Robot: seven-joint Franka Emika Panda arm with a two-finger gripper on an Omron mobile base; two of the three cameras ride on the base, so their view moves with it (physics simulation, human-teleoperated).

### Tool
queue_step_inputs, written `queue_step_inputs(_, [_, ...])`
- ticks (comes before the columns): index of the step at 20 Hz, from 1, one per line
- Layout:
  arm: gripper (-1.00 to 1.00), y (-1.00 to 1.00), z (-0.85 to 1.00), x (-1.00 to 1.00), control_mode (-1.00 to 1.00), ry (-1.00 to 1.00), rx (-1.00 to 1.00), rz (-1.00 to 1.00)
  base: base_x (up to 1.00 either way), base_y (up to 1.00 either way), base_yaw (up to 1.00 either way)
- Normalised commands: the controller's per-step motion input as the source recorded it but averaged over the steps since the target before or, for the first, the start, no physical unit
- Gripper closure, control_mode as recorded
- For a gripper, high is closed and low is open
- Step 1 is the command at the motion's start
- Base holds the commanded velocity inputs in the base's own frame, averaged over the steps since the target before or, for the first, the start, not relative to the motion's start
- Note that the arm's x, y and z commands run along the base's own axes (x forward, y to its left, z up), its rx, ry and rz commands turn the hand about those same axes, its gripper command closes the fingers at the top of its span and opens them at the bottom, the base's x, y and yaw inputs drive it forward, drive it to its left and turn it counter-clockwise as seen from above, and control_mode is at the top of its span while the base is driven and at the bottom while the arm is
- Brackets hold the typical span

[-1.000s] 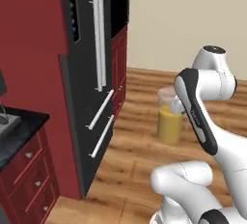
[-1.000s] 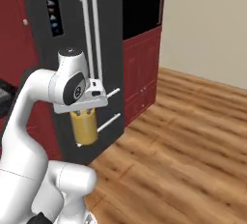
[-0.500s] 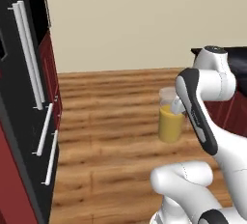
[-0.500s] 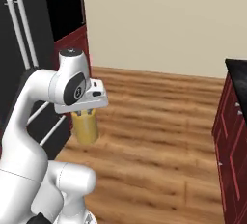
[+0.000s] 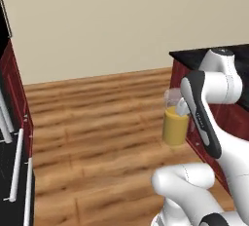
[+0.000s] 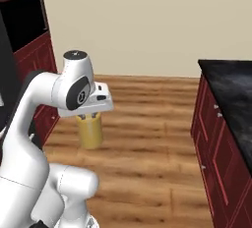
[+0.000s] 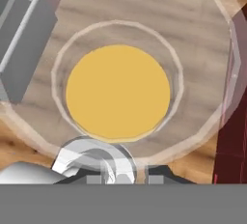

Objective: There is a tray on the dining counter. Grab the cup, mug, and pitcher and place them on the tray. The pitcher may be placed next to the tray if it cannot fit the tray.

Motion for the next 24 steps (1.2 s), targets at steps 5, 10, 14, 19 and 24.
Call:
queue_step_inputs(5, [1.0,0.0,0.0,0.0,1.0,0.0,0.0,0.0,0.91,0.38,-0.17])
queue_step_inputs(10, [1.0,0.0,0.0,0.0,1.0,0.0,0.0,0.0,0.78,0.59,-0.18])
queue_step_inputs(14, [1.0,0.0,0.0,0.0,1.0,0.0,0.0,0.0,0.84,0.63,-0.19])
queue_step_inputs(19, [1.0,0.0,0.0,0.0,1.0,0.0,0.0,0.0,0.99,0.21,-0.2])
queue_step_inputs(24, [1.0,0.0,0.0,0.0,1.0,0.0,0.0,0.0,1.0,0.14,-0.19])
